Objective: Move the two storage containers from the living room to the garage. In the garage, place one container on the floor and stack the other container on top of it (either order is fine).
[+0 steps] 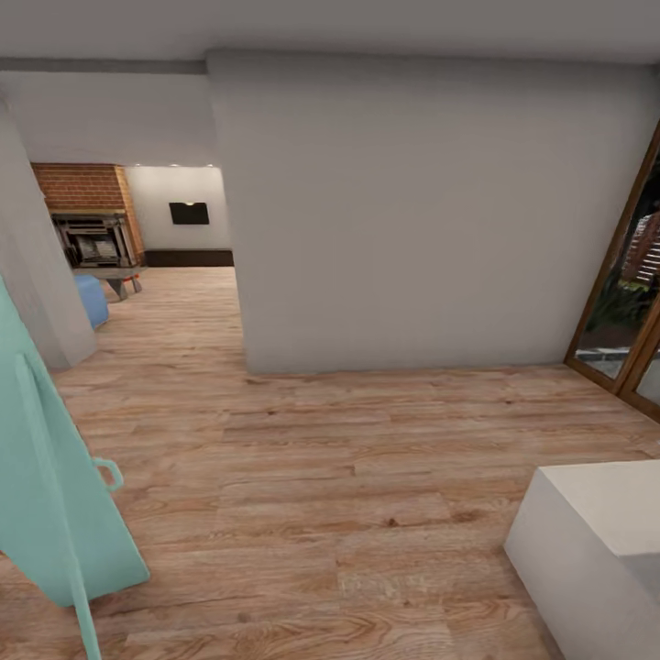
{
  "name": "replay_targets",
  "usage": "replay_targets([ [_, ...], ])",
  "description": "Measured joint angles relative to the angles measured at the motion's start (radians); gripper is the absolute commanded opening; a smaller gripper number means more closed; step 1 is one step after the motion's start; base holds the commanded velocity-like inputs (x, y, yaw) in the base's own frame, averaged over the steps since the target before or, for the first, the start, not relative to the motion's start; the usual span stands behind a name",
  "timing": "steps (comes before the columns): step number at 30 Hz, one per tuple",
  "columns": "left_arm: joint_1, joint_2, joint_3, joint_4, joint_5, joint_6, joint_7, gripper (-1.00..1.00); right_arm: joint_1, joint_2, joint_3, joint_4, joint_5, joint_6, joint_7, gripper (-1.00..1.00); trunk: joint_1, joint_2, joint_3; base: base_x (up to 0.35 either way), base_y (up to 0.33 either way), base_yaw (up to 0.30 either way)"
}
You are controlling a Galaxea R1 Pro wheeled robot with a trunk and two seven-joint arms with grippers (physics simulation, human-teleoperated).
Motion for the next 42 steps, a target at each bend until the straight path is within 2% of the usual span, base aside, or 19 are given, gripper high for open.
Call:
replay_targets([
  [42,0.000,0.000,0.000,0.000,-0.002,0.000,0.000,1.00,0.000,0.003,-0.001,-0.001,-0.001,0.002,0.000,1.00,0.000,0.000,0.000,0.322,0.000,0.000],
])
